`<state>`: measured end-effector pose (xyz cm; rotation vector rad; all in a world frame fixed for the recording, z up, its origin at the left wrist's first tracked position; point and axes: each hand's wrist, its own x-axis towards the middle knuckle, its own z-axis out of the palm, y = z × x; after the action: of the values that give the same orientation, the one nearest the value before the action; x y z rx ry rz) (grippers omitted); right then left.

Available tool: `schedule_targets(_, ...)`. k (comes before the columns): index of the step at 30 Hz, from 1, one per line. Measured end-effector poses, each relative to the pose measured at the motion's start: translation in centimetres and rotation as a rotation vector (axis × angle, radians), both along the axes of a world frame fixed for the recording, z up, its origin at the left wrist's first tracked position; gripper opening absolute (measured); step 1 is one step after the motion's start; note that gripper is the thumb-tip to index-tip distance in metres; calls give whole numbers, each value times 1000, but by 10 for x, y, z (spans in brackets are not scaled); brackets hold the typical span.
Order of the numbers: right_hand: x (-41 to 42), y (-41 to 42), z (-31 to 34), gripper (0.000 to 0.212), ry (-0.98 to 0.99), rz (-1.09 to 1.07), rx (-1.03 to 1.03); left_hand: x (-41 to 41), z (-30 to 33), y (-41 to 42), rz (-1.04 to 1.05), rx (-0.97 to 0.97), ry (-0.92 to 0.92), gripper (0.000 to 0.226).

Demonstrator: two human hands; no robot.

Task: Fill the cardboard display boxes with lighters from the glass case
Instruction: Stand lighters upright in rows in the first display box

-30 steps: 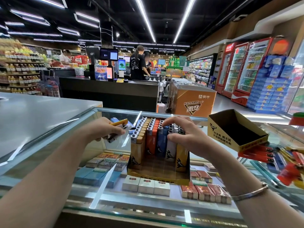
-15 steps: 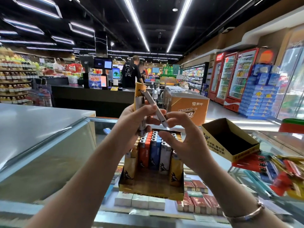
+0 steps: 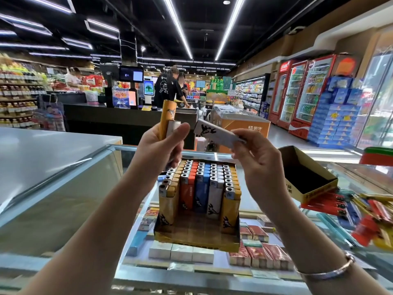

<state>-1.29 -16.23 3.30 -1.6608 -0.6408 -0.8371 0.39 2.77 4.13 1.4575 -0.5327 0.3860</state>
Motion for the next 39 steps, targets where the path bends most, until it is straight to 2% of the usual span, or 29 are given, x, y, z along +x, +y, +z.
schedule_targets(4, -3, -3, 3, 26, 20, 57, 10, 2, -4, 3, 20, -5, -33, 22)
schedule_targets(8, -5, -6, 4, 27, 12, 102, -82, 4, -9, -3, -15, 61, -6, 10)
schedule_targets(12, -8, -7, 6, 30, -35, 94, -334, 8, -13, -8, 26, 131, -62, 8)
schedule_targets(16, -10, -3, 2, 24, -68, 41, -658, 8, -14, -11, 76, 192, -142, 24)
schedule_targets(19, -10, 0, 1, 22, -57, 13, -777, 6, -13, -12, 53, 173, -145, 24)
schedule_targets(25, -11, 2, 0, 18, -47, 11, -872, 6, -13, -12, 62, 191, -115, 6)
schedule_targets(33, -9, 3, -1, 12, -66, -117, -933, 5, -12, -11, 59, 167, -37, 23)
schedule_targets(39, -5, 0, -3, 14, 15, -84, -873, 3, -10, -9, 40, 85, -48, 28)
